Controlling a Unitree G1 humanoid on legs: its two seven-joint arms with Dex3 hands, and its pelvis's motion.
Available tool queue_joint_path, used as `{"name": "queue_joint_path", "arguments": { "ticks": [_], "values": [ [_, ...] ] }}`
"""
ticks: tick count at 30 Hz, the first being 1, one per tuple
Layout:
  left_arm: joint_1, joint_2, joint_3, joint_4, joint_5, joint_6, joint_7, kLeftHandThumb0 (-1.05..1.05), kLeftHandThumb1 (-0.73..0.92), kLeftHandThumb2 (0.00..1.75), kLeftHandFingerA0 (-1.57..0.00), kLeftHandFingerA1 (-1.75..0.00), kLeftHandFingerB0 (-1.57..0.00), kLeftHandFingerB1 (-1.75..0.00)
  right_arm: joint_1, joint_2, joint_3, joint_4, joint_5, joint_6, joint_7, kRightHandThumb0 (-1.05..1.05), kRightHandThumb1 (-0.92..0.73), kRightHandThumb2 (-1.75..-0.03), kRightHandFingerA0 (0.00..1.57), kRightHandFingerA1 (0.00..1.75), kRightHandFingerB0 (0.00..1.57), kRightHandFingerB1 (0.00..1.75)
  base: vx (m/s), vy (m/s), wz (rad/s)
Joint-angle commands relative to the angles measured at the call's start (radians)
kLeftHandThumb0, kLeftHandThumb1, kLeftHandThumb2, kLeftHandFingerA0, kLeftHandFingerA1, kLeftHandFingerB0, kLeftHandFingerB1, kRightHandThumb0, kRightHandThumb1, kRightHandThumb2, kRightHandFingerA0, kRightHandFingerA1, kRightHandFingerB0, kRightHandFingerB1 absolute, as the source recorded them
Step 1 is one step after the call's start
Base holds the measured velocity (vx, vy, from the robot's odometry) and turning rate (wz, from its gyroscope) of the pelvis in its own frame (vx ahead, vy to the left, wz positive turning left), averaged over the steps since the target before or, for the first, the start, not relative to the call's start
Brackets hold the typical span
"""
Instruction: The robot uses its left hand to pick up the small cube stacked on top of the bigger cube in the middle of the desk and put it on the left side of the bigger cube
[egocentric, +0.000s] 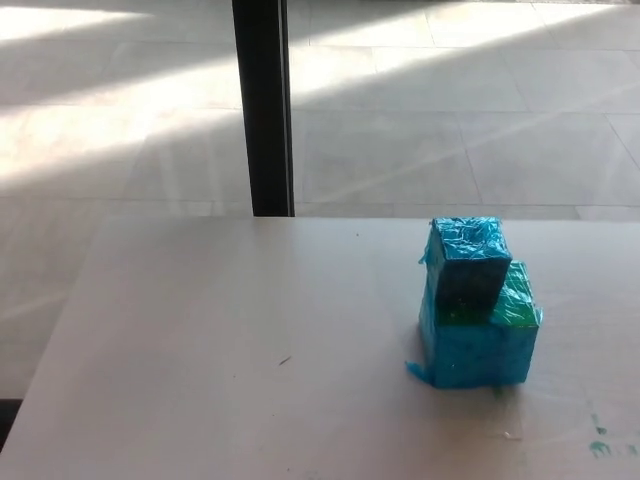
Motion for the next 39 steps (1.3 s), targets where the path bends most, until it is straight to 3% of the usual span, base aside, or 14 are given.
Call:
{"name": "queue_joint_path", "arguments": {
  "ticks": [1,2,5,6,7,12,13,17,22,24,32,34,38,39],
  "values": [
    [0.0,0.035,0.033,0.025,-0.059,0.044,-0.031,-0.76,0.84,0.66,-0.05,-0.52,-0.07,-0.32,0.002,-0.012,-0.011,0.02,0.025,-0.024,0.033,-0.53,-0.54,-0.89,0.5,0.63,0.34,0.5,0.0,0.0,0.0],
    [-0.01,0.046,0.055,0.034,-0.078,0.072,-0.015,-0.84,0.67,1.05,-0.02,-0.53,-0.01,-0.38,0.004,-0.009,-0.014,0.018,0.029,-0.03,0.034,-0.54,-0.54,-0.89,0.5,0.63,0.34,0.5,0.0,0.0,0.0],
    [-0.044,0.065,0.065,0.029,-0.077,0.107,0.033,-0.86,0.67,1.05,-0.11,-0.6,0.0,-0.4,0.01,-0.01,-0.007,0.022,0.023,-0.049,0.034,-0.47,-0.68,-0.6,0.55,0.53,0.41,0.36,0.0,0.0,0.0],
    [-0.06,0.074,0.064,0.018,-0.075,0.116,0.043,-0.82,0.86,0.66,-0.03,-0.58,-0.07,-0.36,0.011,-0.012,-0.007,0.031,0.022,-0.058,0.033,-0.48,-0.67,-0.61,0.55,0.52,0.4,0.35,0.0,0.0,0.0],
    [-0.084,0.089,0.064,-0.007,-0.079,0.132,0.034,-0.83,0.66,1.08,-0.01,-0.57,0.0,-0.39,0.006,-0.014,-0.008,0.044,0.022,-0.051,0.029,-0.54,-0.54,-0.9,0.5,0.62,0.33,0.5,0.0,0.0,0.0],
    [-0.183,0.118,0.084,-0.095,-0.097,0.082,0.048,-0.38,0.5,1.08,-0.03,-0.55,0.0,-0.51,0.001,-0.013,-0.016,0.051,0.035,-0.053,0.038,-0.53,-0.53,-0.88,0.5,0.63,0.35,0.5,0.0,0.0,0.0],
    [-0.201,0.125,0.069,-0.102,-0.076,0.068,0.069,-0.74,0.82,0.65,-0.12,-0.53,-0.18,-0.36,0.004,-0.014,-0.01,0.043,0.029,-0.054,0.033,-0.53,-0.54,-0.89,0.5,0.62,0.34,0.5,0.0,0.0,0.0],
    [-0.284,0.178,-0.018,-0.147,0.004,0.034,0.067,-0.73,0.82,0.65,-0.16,-0.53,-0.21,-0.35,0.015,-0.022,0.004,0.046,0.013,-0.071,0.029,-0.47,-0.67,-0.61,0.56,0.53,0.42,0.36,0.0,0.0,0.0],
    [-0.453,0.233,-0.134,-0.204,0.056,0.004,0.026,-0.71,0.79,0.64,-0.21,-0.51,-0.3,-0.4,0.023,-0.025,0.007,0.04,0.017,-0.065,0.036,-0.51,-0.54,-0.91,0.51,0.64,0.34,0.51,0.0,0.0,0.0],
    [-0.516,0.241,-0.174,-0.21,0.073,0.03,0.027,-0.71,0.78,0.64,-0.18,-0.43,-0.21,-0.33,0.023,-0.022,0.005,0.055,0.018,-0.071,0.032,-0.47,-0.67,-0.61,0.58,0.54,0.42,0.36,0.0,0.0,0.0],
    [-0.799,0.266,-0.39,-0.198,0.2,0.044,0.003,-0.81,0.77,0.64,-0.2,-0.46,-0.22,-0.33,0.026,-0.024,0.0,0.087,0.023,-0.077,0.029,-0.47,-0.65,-0.6,0.57,0.54,0.43,0.36,0.0,0.0,0.0],
    [-0.836,0.263,-0.42,-0.209,0.207,0.044,0.004,-0.77,0.76,0.63,-0.23,-0.45,-0.25,-0.34,0.027,-0.025,0.001,0.085,0.02,-0.077,0.023,-0.51,-0.52,-0.89,0.53,0.64,0.36,0.51,0.0,0.0,0.0],
    [-0.993,0.245,-0.545,-0.226,0.284,0.055,-0.029,-0.76,0.77,0.64,-0.24,-0.46,-0.21,-0.34,0.022,-0.021,0.003,0.076,0.019,-0.079,0.022,-0.47,-0.65,-0.6,0.59,0.57,0.43,0.36,0.0,0.0,0.0],
    [-1.043,0.223,-0.577,-0.239,0.291,0.076,-0.061,-0.86,0.76,0.63,-0.24,-0.45,-0.21,-0.32,0.012,-0.022,0.001,0.093,0.021,-0.082,0.027,-0.51,-0.51,-0.87,0.51,0.63,0.33,0.5,0.0,0.0,0.0]
  ]
}}
